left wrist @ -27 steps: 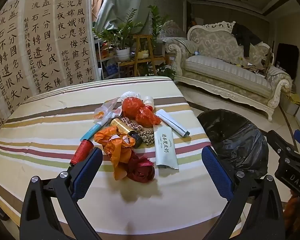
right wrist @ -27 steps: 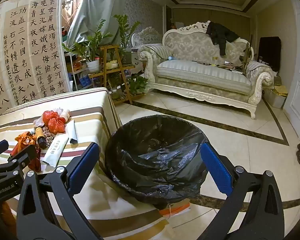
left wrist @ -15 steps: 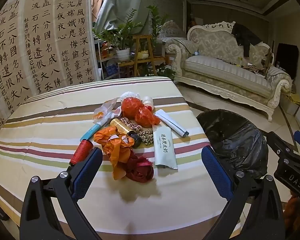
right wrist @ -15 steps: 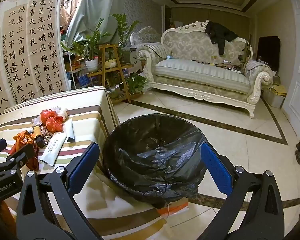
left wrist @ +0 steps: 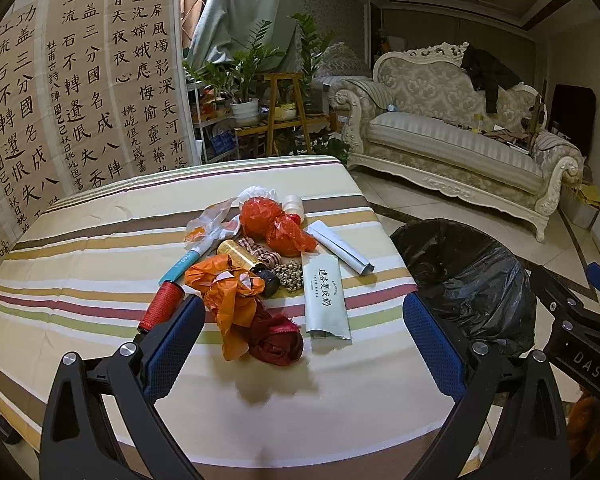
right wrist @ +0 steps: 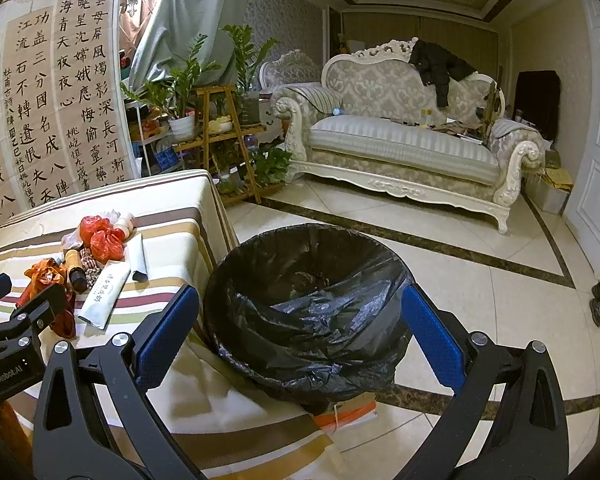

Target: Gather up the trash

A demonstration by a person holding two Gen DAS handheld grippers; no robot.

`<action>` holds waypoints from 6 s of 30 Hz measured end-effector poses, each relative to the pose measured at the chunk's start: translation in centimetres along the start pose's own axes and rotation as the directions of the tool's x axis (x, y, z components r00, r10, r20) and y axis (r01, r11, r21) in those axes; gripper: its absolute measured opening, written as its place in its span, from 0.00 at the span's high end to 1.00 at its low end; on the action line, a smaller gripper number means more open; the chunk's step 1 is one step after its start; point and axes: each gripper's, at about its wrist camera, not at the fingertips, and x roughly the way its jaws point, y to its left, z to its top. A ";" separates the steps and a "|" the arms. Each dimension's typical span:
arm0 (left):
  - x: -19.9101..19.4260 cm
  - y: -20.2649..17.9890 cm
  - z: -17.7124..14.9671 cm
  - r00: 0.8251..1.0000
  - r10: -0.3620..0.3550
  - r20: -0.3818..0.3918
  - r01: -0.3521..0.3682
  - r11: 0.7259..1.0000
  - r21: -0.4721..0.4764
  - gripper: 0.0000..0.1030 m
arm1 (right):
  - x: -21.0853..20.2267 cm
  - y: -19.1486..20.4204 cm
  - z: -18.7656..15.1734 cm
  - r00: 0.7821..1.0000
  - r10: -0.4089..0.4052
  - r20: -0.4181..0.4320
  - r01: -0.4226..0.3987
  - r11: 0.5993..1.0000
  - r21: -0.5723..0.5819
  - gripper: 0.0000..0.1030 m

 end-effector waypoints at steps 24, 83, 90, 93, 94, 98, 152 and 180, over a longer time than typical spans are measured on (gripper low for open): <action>-0.1 -0.2 -0.1 1.000 -0.001 -0.004 0.001 1.000 0.004 0.06 | 0.7 -0.5 -0.9 1.000 0.000 -0.008 0.000 1.000 0.002 0.04; 0.3 1.8 -1.1 0.999 0.009 -0.040 -0.009 1.000 -0.009 0.07 | 1.2 1.3 -2.6 0.997 0.036 -0.063 -0.037 0.999 -0.012 0.04; 0.2 5.0 -1.5 0.996 0.054 -0.065 -0.056 0.998 -0.030 0.07 | 1.8 3.2 -1.5 0.993 0.066 -0.095 -0.070 0.996 -0.049 0.11; 0.4 6.7 -1.5 0.995 0.069 -0.077 -0.073 0.996 -0.051 0.07 | 2.2 3.9 -1.1 0.990 0.083 -0.114 -0.091 0.994 -0.064 0.17; 0.4 7.3 -1.5 0.994 0.076 -0.080 -0.081 0.995 -0.059 0.07 | 2.2 4.2 -1.0 0.989 0.087 -0.117 -0.095 0.993 -0.069 0.17; 0.7 9.6 -1.7 0.989 0.112 -0.096 -0.120 0.990 -0.080 0.12 | 2.3 5.5 -0.9 0.988 0.100 -0.121 -0.111 0.990 -0.091 0.17; 1.2 20.8 -4.2 0.959 0.198 -0.204 -0.238 0.951 -0.196 0.76 | 2.8 24.8 -0.1 0.890 0.378 -0.254 -0.447 0.834 -0.324 0.64; 0.6 6.4 -0.3 0.998 -0.017 -0.061 0.013 0.997 -0.072 0.76 | 2.1 7.6 1.9 0.978 0.180 -0.106 -0.193 0.972 -0.131 0.64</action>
